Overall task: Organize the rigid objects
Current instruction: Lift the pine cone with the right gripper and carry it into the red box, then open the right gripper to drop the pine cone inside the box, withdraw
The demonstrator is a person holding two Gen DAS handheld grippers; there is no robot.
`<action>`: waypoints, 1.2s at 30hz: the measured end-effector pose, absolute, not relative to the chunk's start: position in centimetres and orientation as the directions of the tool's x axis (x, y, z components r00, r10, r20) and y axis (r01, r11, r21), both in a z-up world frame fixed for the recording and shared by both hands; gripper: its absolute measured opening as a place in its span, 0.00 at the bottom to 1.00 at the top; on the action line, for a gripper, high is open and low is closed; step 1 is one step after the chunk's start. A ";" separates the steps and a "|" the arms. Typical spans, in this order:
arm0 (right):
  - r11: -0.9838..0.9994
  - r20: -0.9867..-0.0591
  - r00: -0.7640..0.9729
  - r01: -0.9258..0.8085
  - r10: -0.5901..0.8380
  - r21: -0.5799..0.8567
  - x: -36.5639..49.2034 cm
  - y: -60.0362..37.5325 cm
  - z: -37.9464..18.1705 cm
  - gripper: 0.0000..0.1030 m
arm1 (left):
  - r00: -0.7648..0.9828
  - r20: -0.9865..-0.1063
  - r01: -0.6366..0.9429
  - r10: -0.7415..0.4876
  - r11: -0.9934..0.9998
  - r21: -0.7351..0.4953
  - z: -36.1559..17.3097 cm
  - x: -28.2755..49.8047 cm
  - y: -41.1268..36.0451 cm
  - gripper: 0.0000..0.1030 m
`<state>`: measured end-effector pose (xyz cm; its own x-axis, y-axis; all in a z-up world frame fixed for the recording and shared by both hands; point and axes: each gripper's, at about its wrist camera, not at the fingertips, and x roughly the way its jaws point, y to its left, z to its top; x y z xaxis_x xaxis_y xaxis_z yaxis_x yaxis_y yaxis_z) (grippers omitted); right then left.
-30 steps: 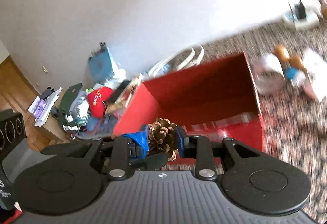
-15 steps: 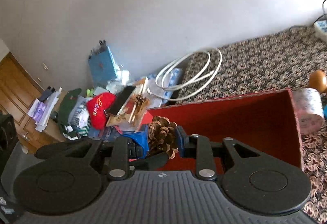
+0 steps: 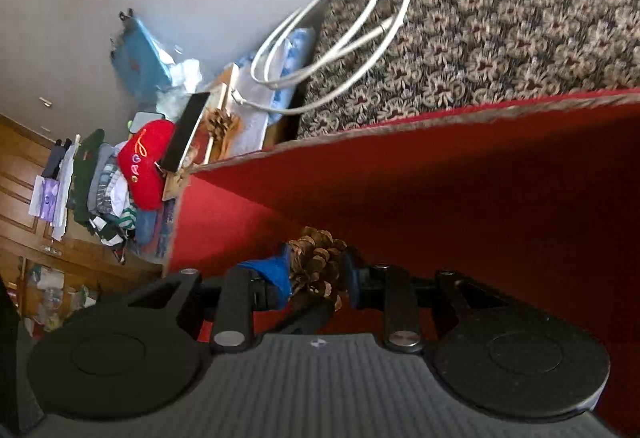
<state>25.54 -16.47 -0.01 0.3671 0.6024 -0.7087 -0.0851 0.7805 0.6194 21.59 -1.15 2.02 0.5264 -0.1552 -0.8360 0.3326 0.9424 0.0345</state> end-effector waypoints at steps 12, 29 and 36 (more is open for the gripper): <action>0.733 -0.632 0.474 -0.045 0.613 0.679 26.1 -18.6 -0.8 0.16 | 0.584 -0.806 0.256 -0.096 0.964 0.070 1.7 21.9 -0.7 0.51; 0.725 -0.608 0.525 -0.027 0.596 0.688 26.3 -19.2 -0.5 0.16 | 0.623 -0.782 0.200 -0.001 0.967 0.158 1.7 21.8 -1.3 0.64; 0.765 -0.667 0.512 0.031 0.541 0.644 25.7 -19.2 0.2 0.17 | 0.636 -0.772 0.175 0.020 0.970 0.170 1.9 21.5 -1.2 0.64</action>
<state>25.67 -19.20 0.19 0.5124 0.5407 -0.6672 0.0312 0.7647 0.6436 21.50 -1.20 1.94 0.6357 0.0205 -0.7716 0.1753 0.9697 0.1702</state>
